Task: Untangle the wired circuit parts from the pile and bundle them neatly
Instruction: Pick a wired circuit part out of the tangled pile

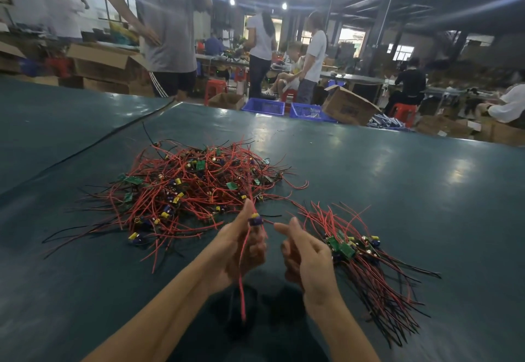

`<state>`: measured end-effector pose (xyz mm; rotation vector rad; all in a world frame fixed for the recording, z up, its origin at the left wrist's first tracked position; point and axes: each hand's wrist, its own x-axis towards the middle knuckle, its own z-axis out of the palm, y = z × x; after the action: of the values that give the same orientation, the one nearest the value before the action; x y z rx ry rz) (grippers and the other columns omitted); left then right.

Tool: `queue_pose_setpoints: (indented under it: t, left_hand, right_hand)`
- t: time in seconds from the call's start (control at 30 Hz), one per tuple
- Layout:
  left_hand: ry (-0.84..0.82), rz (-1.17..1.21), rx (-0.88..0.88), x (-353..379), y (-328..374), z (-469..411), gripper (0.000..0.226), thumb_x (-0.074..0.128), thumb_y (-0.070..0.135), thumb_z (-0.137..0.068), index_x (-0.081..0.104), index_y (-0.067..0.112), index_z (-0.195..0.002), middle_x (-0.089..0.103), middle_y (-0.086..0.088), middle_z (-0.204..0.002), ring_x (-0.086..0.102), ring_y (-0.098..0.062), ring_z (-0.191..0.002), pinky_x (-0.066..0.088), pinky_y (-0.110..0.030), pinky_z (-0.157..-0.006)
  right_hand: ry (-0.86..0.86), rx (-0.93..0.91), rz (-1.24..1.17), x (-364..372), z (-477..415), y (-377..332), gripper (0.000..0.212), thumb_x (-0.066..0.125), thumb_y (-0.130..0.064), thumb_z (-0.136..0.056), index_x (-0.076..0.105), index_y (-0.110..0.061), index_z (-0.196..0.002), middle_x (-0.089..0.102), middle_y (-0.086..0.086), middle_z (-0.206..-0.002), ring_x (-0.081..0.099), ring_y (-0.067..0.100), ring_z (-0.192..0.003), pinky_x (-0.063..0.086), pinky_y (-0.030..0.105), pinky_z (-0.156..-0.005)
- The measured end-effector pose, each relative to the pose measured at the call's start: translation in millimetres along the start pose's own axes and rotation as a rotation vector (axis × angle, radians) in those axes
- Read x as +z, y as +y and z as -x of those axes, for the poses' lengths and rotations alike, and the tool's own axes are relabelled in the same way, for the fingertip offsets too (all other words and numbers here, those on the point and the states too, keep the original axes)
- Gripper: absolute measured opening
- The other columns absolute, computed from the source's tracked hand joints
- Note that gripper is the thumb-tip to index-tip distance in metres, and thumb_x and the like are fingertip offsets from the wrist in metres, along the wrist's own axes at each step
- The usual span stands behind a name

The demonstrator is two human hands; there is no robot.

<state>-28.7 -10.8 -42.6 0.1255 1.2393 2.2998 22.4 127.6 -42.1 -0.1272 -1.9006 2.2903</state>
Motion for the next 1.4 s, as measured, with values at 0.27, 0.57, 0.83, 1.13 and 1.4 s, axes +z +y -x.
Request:
queue_pose_setpoints:
  t: [0.27, 0.57, 0.83, 1.13, 1.4]
  left_hand:
    - [-0.079, -0.338, -0.171, 4.8, -7.1, 4.2, 0.052, 0.074, 0.069, -0.060, 0.070, 0.018, -0.055, 0.056, 0.001, -0.052, 0.055, -0.011, -0.046, 0.046, -0.023, -0.052]
    - [-0.131, -0.406, 0.051, 11.9, -22.6, 7.4, 0.019, 0.078, 0.039, -0.076, 0.073, 0.021, -0.080, 0.065, -0.002, -0.069, 0.061, -0.014, -0.060, 0.052, -0.024, -0.063]
    - [0.063, -0.526, 0.351, 19.2, -23.7, 5.3, 0.051, 0.056, 0.054, -0.082, 0.067, 0.013, -0.054, 0.061, -0.008, -0.053, 0.057, -0.018, -0.049, 0.046, -0.025, -0.053]
    - [-0.066, -0.562, 0.244, 20.1, -15.3, 11.4, 0.056, 0.057, 0.052, -0.087, 0.057, 0.017, -0.044, 0.055, -0.005, -0.046, 0.050, -0.015, -0.045, 0.045, -0.020, -0.055]
    - [-0.024, -0.544, 0.235, 20.5, -23.8, 7.9, 0.054, 0.055, 0.061, -0.079, 0.063, 0.016, -0.050, 0.060, -0.004, -0.053, 0.055, -0.015, -0.048, 0.046, -0.023, -0.053]
  right_hand:
    - [-0.055, 0.147, -0.074, 5.6, 3.6, 1.5, 0.029, 0.073, -0.045, -0.065, 0.077, -0.017, -0.074, 0.062, 0.014, -0.066, 0.050, 0.018, -0.051, 0.042, 0.025, -0.052]
    - [0.105, 0.040, -0.171, 3.2, 1.8, -2.9, 0.024, 0.064, -0.033, -0.080, 0.081, -0.016, -0.083, 0.071, 0.008, -0.070, 0.064, 0.012, -0.055, 0.052, 0.023, -0.049]
    - [0.157, 0.112, -0.155, 5.0, 0.1, -3.9, 0.024, 0.063, -0.025, -0.092, 0.081, -0.015, -0.080, 0.066, 0.004, -0.060, 0.062, 0.017, -0.050, 0.051, 0.026, -0.047]
    - [0.384, 0.090, -0.380, -37.0, -22.0, -12.1, 0.023, 0.054, -0.024, -0.100, 0.071, -0.009, -0.095, 0.028, -0.010, -0.047, 0.016, 0.003, -0.032, 0.016, 0.016, -0.032]
    - [0.230, 0.037, -0.075, -7.6, -6.9, -2.8, 0.023, 0.067, -0.035, -0.088, 0.080, -0.020, -0.076, 0.050, -0.004, -0.051, 0.045, 0.010, -0.043, 0.042, 0.022, -0.043]
